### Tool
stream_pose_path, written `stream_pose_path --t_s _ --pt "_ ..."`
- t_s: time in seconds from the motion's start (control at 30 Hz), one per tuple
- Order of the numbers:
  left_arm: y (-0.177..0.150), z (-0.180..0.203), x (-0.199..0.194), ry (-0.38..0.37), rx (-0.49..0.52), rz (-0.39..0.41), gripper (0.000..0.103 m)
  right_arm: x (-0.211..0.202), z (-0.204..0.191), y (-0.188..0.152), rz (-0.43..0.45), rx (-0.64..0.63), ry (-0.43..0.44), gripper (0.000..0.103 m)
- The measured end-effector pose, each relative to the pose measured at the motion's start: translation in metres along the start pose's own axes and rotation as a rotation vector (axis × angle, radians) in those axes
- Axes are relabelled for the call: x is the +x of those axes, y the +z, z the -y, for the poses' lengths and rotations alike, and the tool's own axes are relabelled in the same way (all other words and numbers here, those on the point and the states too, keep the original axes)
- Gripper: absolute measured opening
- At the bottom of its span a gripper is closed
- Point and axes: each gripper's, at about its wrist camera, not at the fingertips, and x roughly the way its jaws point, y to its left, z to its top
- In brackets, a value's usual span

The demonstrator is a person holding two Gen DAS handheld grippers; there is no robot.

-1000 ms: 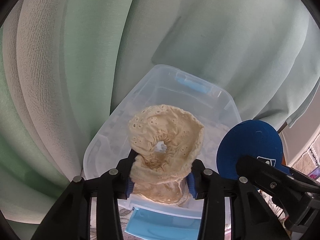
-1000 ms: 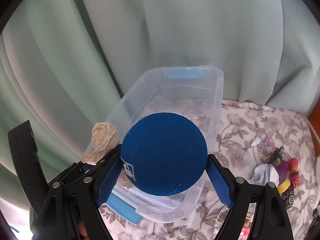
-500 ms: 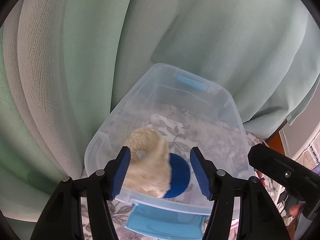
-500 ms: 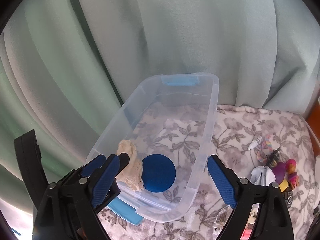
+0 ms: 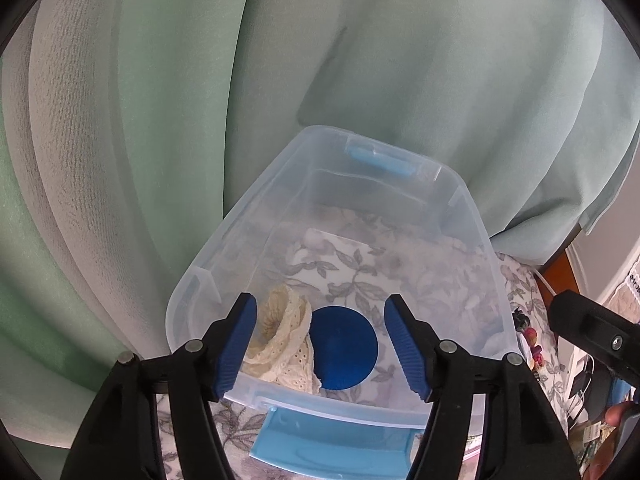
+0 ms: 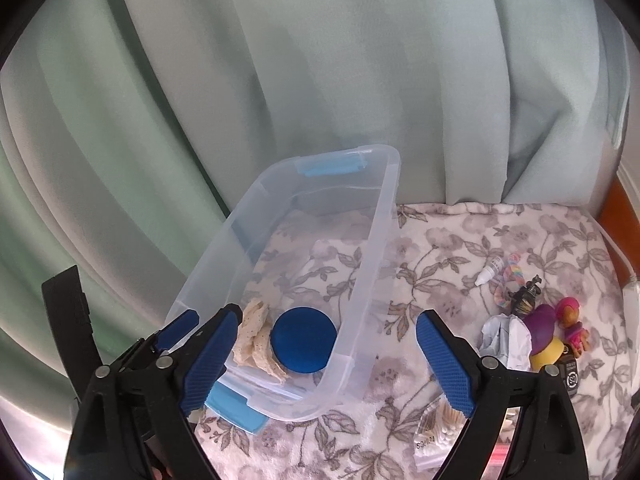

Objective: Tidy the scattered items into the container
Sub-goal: 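Withdraw both tools from the box back toward the remaining items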

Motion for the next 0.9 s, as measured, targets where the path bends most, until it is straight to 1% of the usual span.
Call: stream_pose_path --t_s 0.03,0.1,0.13,0.37,0.43,0.47,0.63,0.8,0.9 --pt "-0.001 0.000 -0.001 0.002 0.006 0.003 0.067 -0.003 0.004 -0.002 0.006 0.007 -0.002 0.094" --pt "-0.002 0.000 -0.002 0.005 0.016 0.010 0.067 -0.009 0.012 -0.005 0.018 0.019 -0.007 0.102" --pt "-0.003 0.000 -0.002 0.007 0.021 0.013 0.067 -0.012 0.017 -0.007 0.025 0.025 -0.009 0.103" --pt "-0.004 0.007 -0.004 0.042 0.060 0.002 0.068 -0.032 0.056 -0.015 0.058 0.103 -0.042 0.103" --pt "-0.004 0.009 -0.005 0.036 0.062 -0.002 0.075 -0.038 0.070 -0.019 0.066 0.129 -0.063 0.103" --pt "-0.005 0.010 -0.006 0.034 0.065 -0.001 0.076 -0.040 0.078 -0.021 0.068 0.146 -0.072 0.103" --pt "-0.009 0.022 -0.010 0.054 0.101 -0.001 0.078 -0.052 0.119 -0.037 0.078 0.249 -0.125 0.103" --pt "-0.012 0.035 -0.015 0.026 0.096 -0.018 0.078 -0.064 0.152 -0.051 0.091 0.331 -0.177 0.103" --pt "-0.015 0.048 -0.017 0.013 0.118 -0.032 0.078 -0.068 0.164 -0.058 0.090 0.352 -0.184 0.103"
